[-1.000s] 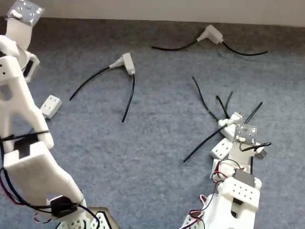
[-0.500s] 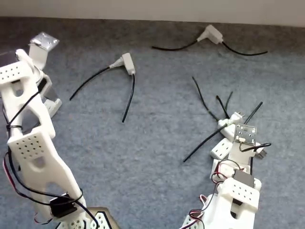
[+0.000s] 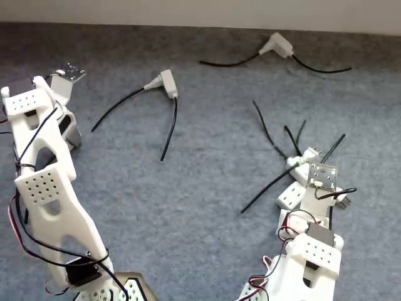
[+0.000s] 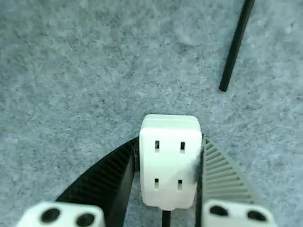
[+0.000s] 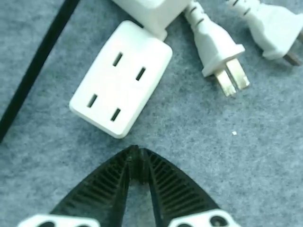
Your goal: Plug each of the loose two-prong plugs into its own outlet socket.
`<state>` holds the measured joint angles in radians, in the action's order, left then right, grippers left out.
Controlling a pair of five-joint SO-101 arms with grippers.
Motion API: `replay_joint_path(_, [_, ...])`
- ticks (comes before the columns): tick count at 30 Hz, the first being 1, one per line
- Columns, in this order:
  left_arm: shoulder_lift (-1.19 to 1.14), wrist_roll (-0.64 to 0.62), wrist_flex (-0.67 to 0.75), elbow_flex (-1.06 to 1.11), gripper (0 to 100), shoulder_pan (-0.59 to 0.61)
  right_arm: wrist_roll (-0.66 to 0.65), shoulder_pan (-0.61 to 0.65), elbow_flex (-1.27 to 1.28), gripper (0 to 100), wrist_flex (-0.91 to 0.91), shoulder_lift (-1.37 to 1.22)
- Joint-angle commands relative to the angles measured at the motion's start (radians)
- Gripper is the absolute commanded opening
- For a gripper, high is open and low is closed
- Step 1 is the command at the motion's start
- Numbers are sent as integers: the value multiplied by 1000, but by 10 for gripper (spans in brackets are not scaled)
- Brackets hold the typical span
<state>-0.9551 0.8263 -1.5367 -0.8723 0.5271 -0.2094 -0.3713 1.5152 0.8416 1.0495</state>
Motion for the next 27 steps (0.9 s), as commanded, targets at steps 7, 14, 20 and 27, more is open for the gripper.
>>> replay_joint_path(7, [105,3,-244,-176,61,-76,-9,21,1,6,-10,-7])
replay_joint_path(14, [357,-68,-245,-48,62,-171,-9,21,1,6,-10,-7])
replay_joint_path(20, [737,-149,-244,367,63,-401,-9,21,1,6,-10,-7])
replay_joint_path(27, [1090,-414,-244,618,63,-788,-9,21,1,6,-10,-7])
